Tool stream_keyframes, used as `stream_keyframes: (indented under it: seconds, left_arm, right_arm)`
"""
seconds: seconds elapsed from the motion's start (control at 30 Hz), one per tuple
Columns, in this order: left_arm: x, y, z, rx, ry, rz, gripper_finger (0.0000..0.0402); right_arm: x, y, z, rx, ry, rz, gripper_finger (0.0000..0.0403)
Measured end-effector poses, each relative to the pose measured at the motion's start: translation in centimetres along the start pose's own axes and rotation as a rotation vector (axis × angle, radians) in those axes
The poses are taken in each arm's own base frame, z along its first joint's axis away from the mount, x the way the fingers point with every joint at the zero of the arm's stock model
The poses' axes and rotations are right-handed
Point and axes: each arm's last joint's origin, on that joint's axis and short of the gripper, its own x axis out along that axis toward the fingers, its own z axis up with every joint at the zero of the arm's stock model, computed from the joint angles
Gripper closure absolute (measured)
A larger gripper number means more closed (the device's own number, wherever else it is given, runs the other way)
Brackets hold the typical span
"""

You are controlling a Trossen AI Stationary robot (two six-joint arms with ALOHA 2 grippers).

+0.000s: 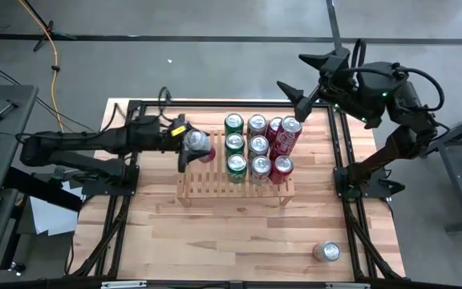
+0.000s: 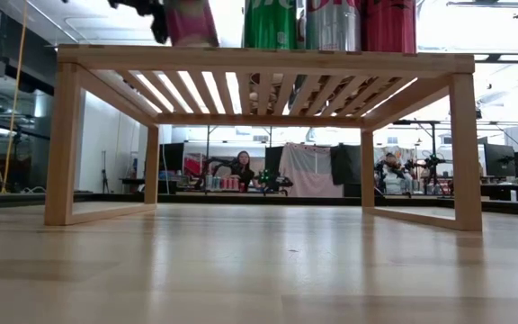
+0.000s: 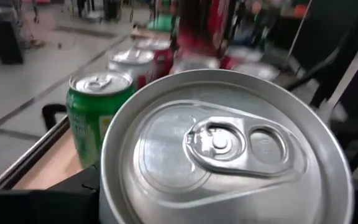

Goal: Place canned beverage on shelf
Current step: Put the top white pink soda can on the shelf

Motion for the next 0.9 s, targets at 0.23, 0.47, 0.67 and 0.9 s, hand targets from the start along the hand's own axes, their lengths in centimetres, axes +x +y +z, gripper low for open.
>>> stream_keyframes:
  seconds: [0.23, 0.47, 0.67, 0.9]
  left_arm:
    - [3.1, 1.9, -0.3, 0.052, 0.190, -0.010, 0.0128]
    - [4.6, 3.3, -0.1, 0.075, 0.230, -0.046, 0.0128]
    - [5.2, 4.1, -0.1, 0.147, 0.276, -0.062, 0.0128]
    - [5.6, 4.6, -0.6, 0.161, 0.300, -0.074, 0.0117]
  right_arm:
    - [-0.7, -0.6, -0.1, -0.015, 0.015, 0.011, 0.0006]
    - [-0.8, -0.6, -0.4, -0.038, 0.041, 0.017, 0.0006]
    - [-0.8, -0.6, -0.5, -0.017, 0.047, 0.017, 0.0006]
    - [-0.8, -0.6, -0.6, 0.005, 0.051, 0.017, 0.0006]
